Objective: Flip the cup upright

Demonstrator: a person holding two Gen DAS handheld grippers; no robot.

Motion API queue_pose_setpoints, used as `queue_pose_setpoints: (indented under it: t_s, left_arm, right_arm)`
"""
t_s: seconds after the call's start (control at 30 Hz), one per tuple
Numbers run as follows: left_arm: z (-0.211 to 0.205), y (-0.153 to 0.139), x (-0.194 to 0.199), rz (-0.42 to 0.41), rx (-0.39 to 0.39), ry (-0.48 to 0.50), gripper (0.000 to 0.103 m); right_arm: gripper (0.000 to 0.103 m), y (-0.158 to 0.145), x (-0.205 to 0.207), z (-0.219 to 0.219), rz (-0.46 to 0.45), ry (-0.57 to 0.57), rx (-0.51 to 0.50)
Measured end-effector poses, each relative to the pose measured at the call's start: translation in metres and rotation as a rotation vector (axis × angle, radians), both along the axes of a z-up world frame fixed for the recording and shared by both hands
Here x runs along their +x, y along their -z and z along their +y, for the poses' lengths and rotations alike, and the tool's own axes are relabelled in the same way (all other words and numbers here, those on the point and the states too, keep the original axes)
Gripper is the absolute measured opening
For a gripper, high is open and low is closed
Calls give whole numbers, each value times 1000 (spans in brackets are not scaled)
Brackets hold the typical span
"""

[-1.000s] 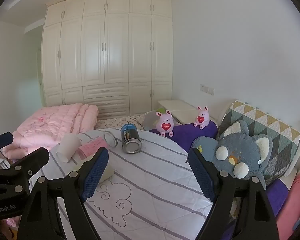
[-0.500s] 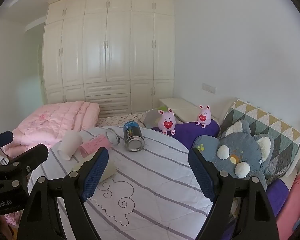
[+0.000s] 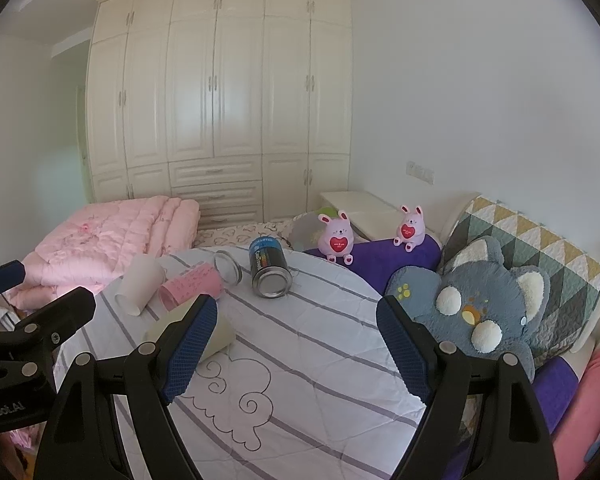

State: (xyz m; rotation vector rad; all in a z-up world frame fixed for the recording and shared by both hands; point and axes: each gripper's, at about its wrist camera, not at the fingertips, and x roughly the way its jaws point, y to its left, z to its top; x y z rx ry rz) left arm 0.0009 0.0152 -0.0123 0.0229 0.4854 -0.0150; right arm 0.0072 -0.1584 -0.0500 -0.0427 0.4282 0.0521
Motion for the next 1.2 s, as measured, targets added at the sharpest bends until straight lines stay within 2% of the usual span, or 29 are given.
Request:
queue_pose_setpoints:
  t_s: [1.2]
  left_arm:
    - [-1, 14, 13, 37, -1, 20, 103]
  right_arm:
    - [83, 6, 18, 2, 43, -6, -3]
